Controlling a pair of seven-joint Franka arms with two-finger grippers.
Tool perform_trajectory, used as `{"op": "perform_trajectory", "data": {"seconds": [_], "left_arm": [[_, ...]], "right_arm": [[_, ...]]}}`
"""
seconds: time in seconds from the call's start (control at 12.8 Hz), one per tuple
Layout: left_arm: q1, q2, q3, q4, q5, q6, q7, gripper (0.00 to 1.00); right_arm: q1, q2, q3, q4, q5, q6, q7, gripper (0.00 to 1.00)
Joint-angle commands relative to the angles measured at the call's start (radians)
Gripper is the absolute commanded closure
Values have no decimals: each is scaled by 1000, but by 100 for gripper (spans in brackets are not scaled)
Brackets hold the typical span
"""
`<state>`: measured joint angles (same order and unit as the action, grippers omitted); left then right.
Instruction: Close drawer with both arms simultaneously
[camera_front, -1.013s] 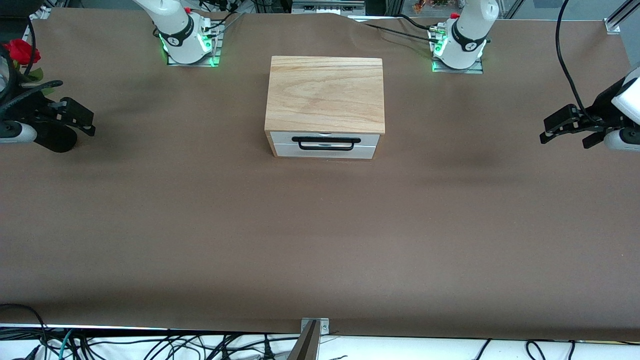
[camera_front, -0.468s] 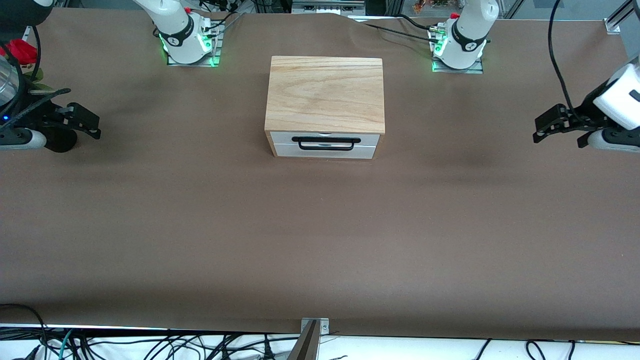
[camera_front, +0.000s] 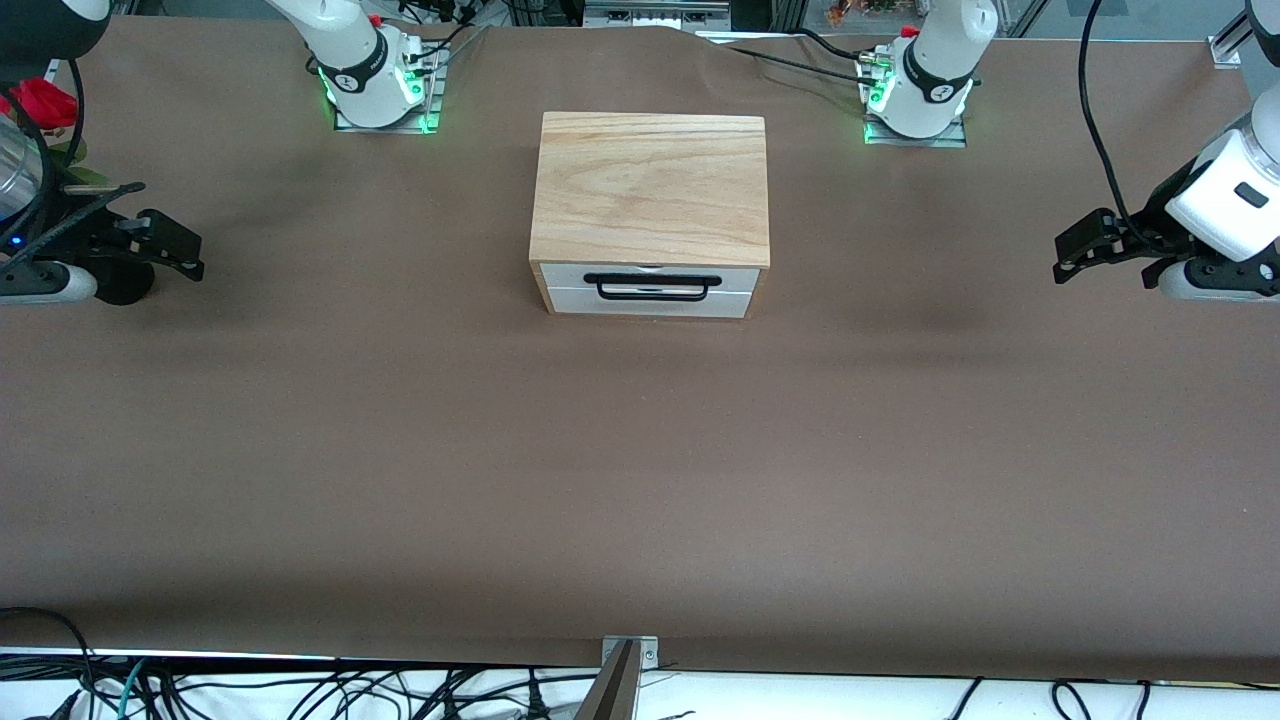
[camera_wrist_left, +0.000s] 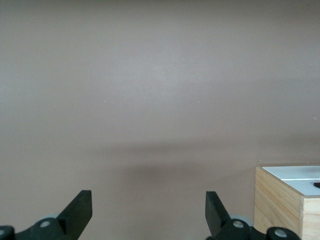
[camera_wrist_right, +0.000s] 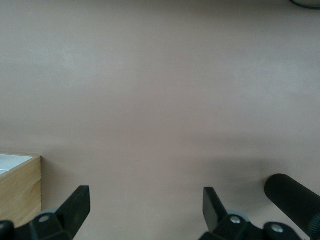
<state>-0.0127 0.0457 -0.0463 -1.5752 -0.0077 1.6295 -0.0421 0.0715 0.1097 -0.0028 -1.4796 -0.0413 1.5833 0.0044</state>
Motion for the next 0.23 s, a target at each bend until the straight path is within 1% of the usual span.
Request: {"op": "perform_trajectory", "data": {"seconds": [0.0, 0.16], "left_arm": [[-1, -3, -4, 12, 28, -19, -16, 0], [-1, -3, -3, 12, 28, -19, -16, 0]], "right_arm": [[-13, -12, 13, -10, -6, 0, -1, 0], [-12, -12, 13, -10, -6, -2, 0, 0]]}}
